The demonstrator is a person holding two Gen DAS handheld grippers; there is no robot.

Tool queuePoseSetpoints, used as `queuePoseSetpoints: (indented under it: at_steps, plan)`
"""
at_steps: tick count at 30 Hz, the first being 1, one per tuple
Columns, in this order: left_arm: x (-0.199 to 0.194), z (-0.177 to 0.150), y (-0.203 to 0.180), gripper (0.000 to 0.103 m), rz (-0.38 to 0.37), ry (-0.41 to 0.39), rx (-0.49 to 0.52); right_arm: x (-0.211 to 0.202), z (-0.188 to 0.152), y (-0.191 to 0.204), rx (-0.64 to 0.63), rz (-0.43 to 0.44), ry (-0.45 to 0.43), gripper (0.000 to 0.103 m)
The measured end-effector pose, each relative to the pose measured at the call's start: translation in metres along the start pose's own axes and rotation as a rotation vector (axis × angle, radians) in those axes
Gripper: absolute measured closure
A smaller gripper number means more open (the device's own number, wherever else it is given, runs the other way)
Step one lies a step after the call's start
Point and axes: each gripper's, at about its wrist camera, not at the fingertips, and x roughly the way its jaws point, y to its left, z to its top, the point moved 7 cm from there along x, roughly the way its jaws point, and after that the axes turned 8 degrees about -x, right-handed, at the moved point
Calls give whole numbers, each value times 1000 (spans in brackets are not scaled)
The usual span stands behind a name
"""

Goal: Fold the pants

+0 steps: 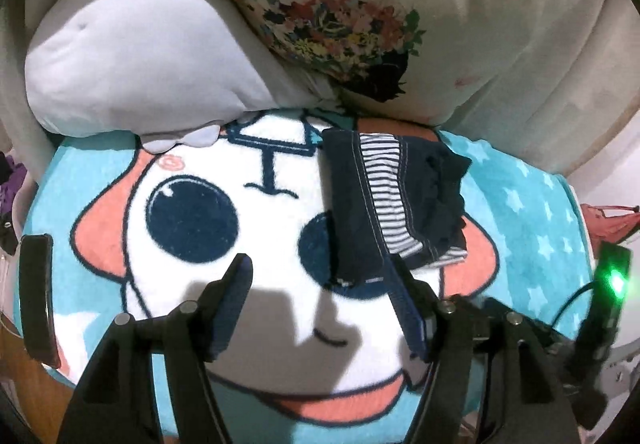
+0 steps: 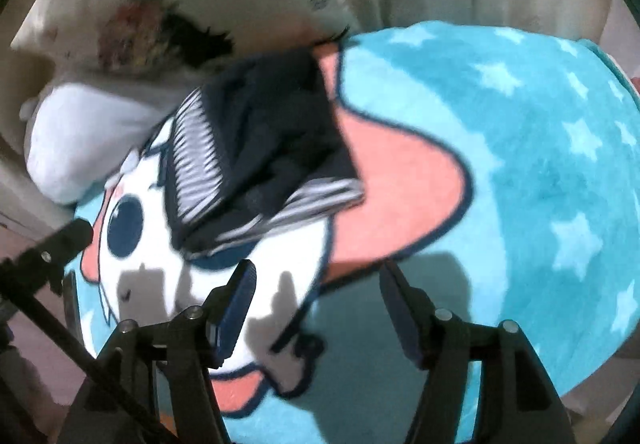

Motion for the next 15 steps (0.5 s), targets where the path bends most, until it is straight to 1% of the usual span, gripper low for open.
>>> queuePoseSetpoints:
  at_steps: [5, 8, 10, 12, 15]
  plan:
    - [-26, -2, 13, 34, 7, -47, 28, -10, -4, 28, -48, -13, -36, 27]
    - [-40, -2, 22, 32, 20, -82, 40, -10, -10, 45, -75, -14, -26, 27]
    - [-48, -3, 27, 32, 42, -103, 58, -9, -13, 53, -80, -15, -20, 27]
    - [-51, -5, 31, 31, 54, -114, 68, -11, -17, 59, -86, -23, -21, 27]
    - [-51, -7, 35, 31, 50, -107, 72, -13, -20, 63, -85, -36, -27, 27]
